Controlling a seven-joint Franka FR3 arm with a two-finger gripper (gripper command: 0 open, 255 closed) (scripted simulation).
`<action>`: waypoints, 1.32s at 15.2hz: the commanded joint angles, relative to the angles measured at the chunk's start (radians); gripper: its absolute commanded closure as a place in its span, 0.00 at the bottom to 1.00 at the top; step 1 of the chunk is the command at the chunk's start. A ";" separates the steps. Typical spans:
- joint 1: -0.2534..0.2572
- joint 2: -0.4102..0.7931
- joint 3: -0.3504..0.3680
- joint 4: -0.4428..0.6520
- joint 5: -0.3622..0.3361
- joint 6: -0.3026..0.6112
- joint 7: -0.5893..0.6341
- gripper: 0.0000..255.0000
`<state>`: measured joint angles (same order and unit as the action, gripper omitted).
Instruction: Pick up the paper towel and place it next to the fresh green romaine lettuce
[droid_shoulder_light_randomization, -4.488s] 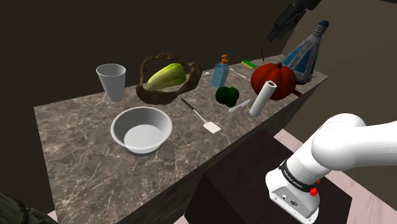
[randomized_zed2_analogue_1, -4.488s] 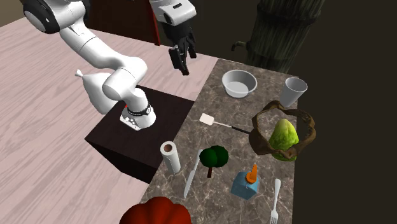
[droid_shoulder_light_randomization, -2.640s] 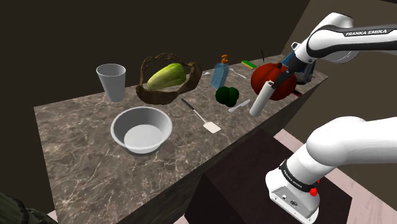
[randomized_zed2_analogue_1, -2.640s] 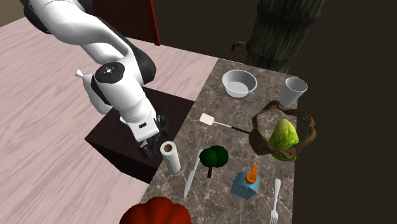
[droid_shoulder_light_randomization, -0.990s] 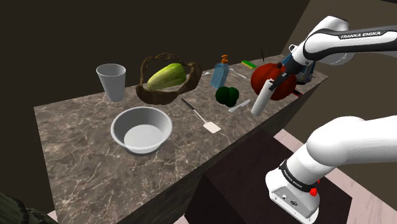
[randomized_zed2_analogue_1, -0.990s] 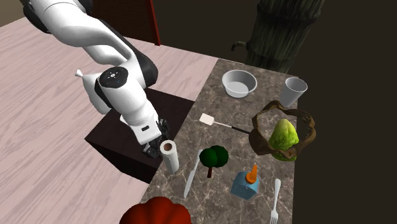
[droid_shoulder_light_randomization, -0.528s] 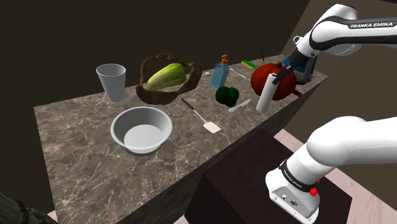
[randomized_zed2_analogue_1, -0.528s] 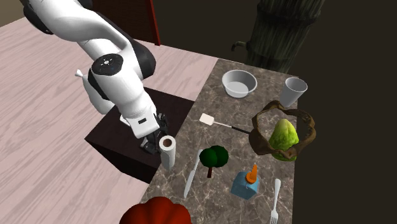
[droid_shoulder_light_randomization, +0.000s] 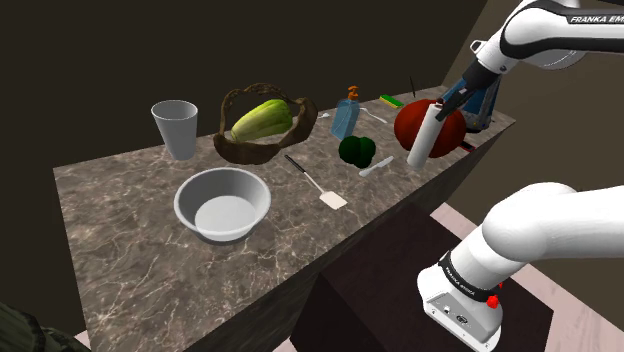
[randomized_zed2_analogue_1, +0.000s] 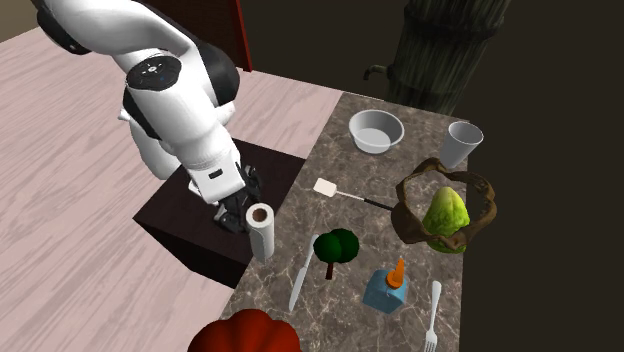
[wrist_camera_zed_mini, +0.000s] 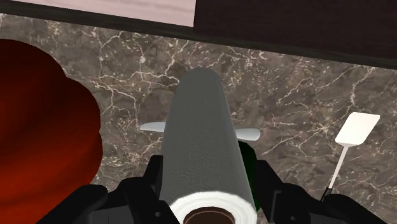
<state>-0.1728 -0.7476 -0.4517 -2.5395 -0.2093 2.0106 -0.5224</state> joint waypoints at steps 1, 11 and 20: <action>0.001 -0.005 0.007 0.024 0.004 -0.029 0.001 1.00; 0.014 -0.002 0.036 0.158 0.028 -0.159 0.006 1.00; 0.028 0.020 0.055 0.291 0.048 -0.271 0.009 1.00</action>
<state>-0.1467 -0.7322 -0.3966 -2.2659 -0.1636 1.7520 -0.5124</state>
